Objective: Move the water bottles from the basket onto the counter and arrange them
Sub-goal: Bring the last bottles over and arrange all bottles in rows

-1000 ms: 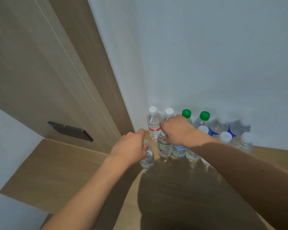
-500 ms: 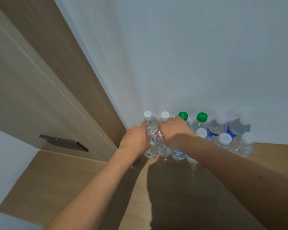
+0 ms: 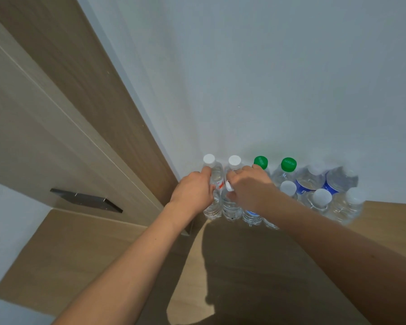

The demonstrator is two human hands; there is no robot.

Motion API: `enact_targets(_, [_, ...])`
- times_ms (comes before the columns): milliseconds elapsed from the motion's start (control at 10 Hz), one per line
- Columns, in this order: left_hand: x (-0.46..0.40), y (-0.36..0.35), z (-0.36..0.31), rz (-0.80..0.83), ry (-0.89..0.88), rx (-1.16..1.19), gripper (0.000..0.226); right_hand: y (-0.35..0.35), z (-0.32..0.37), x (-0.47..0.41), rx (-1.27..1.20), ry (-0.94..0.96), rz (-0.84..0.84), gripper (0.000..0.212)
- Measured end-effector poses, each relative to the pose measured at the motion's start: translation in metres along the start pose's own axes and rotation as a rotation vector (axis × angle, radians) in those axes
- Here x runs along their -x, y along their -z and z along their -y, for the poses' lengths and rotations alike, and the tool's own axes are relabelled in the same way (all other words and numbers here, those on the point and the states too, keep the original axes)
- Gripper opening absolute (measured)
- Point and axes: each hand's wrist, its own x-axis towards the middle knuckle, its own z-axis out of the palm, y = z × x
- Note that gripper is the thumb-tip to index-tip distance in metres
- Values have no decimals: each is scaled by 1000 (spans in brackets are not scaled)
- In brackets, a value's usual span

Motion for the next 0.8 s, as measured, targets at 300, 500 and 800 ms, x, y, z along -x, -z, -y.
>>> enact_targets(300, [-1, -4, 5, -23, 61, 27, 28, -11, 0, 2, -116, -50, -71, 30])
enact_targets(500, [3, -2, 2, -59, 116, -63, 29, -12, -2, 10, -197, -61, -44, 45])
enact_targets(800, [15, -3, -14, -192, 46, -62, 50, -2, -9, 48, -317, -138, -212, 50])
